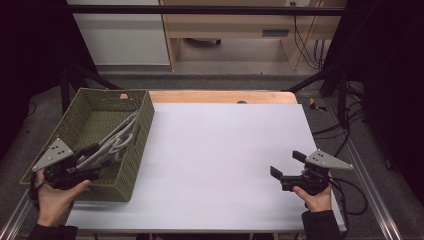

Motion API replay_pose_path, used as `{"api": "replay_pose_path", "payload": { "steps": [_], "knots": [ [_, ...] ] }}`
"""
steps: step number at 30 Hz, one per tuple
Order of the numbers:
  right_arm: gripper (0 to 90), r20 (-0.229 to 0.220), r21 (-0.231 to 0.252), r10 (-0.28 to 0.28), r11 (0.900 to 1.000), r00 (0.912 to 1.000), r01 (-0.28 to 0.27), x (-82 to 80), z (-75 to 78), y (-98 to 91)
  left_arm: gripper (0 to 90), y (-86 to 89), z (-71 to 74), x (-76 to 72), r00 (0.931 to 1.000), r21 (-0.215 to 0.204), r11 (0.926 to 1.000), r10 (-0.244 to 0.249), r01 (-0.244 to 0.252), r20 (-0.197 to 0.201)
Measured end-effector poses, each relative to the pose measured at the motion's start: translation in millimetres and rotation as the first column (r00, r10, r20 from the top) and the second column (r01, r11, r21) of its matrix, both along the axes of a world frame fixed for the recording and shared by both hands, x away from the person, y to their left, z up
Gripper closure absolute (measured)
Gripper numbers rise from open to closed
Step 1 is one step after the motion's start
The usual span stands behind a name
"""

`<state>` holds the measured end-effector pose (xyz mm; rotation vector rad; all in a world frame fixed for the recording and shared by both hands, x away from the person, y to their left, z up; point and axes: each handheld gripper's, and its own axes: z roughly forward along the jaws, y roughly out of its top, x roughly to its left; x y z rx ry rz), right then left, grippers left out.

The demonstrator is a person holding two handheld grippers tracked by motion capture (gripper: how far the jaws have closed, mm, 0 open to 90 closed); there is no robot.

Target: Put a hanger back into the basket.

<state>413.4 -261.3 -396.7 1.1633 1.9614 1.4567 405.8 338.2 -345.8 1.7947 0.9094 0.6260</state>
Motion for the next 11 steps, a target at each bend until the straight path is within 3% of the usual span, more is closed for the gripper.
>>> {"api": "replay_pose_path", "payload": {
  "steps": [6,11],
  "knots": [
    [0.4,0.011,0.007,0.009,0.9999,0.9999,-0.009,-1.9,1.5,-2.1,15.7,-24.1,-9.4,-2.5,0.9988,-0.030,0.9984,-0.048,0.048,0.007],
    [0.4,0.019,0.003,0.015,0.9999,0.9997,-0.015,-3.0,1.8,-4.0,11.0,-31.3,-16.0,-4.2,0.9981,-0.058,0.9965,-0.061,0.060,-0.008]
  ]
}}
